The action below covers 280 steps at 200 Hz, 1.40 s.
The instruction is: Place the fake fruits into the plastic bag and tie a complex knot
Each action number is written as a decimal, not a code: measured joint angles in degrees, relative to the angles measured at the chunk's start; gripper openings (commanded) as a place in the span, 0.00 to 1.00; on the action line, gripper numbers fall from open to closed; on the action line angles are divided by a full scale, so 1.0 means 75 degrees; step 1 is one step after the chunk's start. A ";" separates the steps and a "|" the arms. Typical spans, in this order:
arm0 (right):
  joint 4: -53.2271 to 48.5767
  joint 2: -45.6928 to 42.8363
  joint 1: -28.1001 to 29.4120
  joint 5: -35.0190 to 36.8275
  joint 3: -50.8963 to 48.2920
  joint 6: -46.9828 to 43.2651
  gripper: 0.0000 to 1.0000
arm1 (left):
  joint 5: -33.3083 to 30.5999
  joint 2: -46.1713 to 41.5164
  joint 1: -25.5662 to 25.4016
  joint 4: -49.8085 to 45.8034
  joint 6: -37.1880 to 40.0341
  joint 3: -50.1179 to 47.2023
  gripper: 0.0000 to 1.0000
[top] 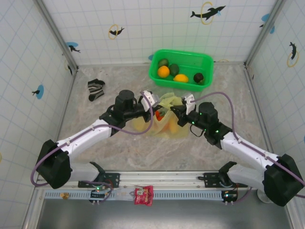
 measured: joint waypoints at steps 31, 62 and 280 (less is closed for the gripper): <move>0.0143 0.0000 -0.0006 0.0087 0.0000 0.0125 0.00 | -0.0087 -0.0003 0.0009 0.0003 -0.0038 0.0003 0.06; 0.0137 -0.0003 -0.0015 0.0096 0.0000 0.0187 0.00 | -0.0137 -0.0003 0.0035 0.0003 -0.0047 0.0003 0.11; 0.0143 -0.0017 -0.0102 -0.0131 0.0000 0.0417 0.00 | 0.0560 0.0055 0.0035 0.0009 -0.0029 0.0335 0.44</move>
